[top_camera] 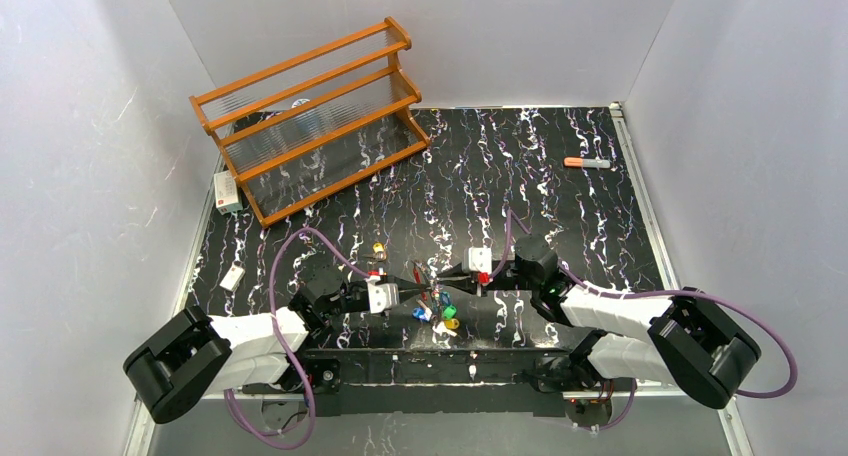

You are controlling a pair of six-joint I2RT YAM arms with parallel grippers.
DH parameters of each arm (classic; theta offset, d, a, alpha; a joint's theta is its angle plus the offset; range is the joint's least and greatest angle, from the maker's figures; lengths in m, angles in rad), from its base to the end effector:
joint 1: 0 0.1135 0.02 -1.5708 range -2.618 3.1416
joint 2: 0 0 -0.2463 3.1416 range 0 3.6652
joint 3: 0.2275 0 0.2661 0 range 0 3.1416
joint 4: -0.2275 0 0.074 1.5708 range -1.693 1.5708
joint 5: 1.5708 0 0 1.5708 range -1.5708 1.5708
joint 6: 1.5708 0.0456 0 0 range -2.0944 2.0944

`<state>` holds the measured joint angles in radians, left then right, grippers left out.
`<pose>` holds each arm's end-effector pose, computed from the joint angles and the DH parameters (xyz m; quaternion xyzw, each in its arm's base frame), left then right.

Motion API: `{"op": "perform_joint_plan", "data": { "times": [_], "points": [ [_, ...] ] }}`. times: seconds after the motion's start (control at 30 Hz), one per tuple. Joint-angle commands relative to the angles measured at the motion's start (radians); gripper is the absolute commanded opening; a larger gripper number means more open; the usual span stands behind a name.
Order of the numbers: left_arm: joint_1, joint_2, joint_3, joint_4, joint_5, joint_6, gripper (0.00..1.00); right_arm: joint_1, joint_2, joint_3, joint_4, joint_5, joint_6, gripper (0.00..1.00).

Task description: Put the keys on the keyring

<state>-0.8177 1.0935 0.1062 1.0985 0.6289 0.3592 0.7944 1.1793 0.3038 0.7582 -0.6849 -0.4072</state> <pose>0.1240 -0.1715 0.1613 0.5437 0.3994 -0.3619 0.6434 0.1523 0.1962 0.1678 -0.5820 0.4545 0.3667 0.5659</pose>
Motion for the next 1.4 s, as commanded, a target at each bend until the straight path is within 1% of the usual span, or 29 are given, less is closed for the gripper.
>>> {"op": "perform_joint_plan", "data": {
  "times": [0.0,0.23,0.37,0.43,0.53,0.63,0.73,0.9,1.03,1.17,1.27,1.37],
  "points": [
    [-0.002,-0.034,0.011,0.043,0.003,-0.015,0.0,0.007,-0.001,0.028,0.053,-0.034,-0.018,0.21],
    [-0.003,-0.032,0.012,0.044,-0.037,-0.056,0.0,0.008,-0.024,0.021,0.045,-0.071,-0.023,0.08],
    [-0.002,-0.028,0.015,0.044,-0.061,-0.078,0.0,0.009,-0.046,0.042,-0.012,-0.096,-0.027,0.01],
    [-0.002,-0.026,0.018,0.044,-0.078,-0.09,0.0,0.008,-0.049,0.069,-0.062,-0.108,-0.01,0.01],
    [-0.002,-0.022,0.021,0.043,-0.093,-0.099,0.0,0.008,-0.048,0.105,-0.105,-0.102,0.062,0.01],
    [-0.002,-0.018,0.023,0.043,-0.107,-0.105,0.0,0.008,-0.053,0.116,-0.097,-0.058,0.152,0.01],
    [-0.003,-0.021,0.024,0.043,-0.116,-0.112,0.0,0.008,-0.062,0.114,-0.091,-0.042,0.192,0.01],
    [-0.002,-0.027,0.021,0.043,-0.135,-0.121,0.0,0.008,-0.084,0.106,-0.107,-0.022,0.196,0.01],
    [-0.002,-0.035,0.014,0.043,-0.135,-0.117,0.0,0.009,-0.116,0.102,-0.153,-0.017,0.147,0.01],
    [-0.003,-0.041,0.009,0.043,-0.121,-0.11,0.0,0.008,-0.127,0.106,-0.228,-0.033,0.048,0.23],
    [-0.003,-0.047,0.007,0.041,-0.111,-0.109,0.0,0.008,-0.128,0.116,-0.3,-0.008,-0.052,0.28],
    [-0.002,-0.047,0.01,0.04,-0.09,-0.112,0.0,0.009,-0.116,0.109,-0.289,0.004,-0.083,0.42]
  ]
}}
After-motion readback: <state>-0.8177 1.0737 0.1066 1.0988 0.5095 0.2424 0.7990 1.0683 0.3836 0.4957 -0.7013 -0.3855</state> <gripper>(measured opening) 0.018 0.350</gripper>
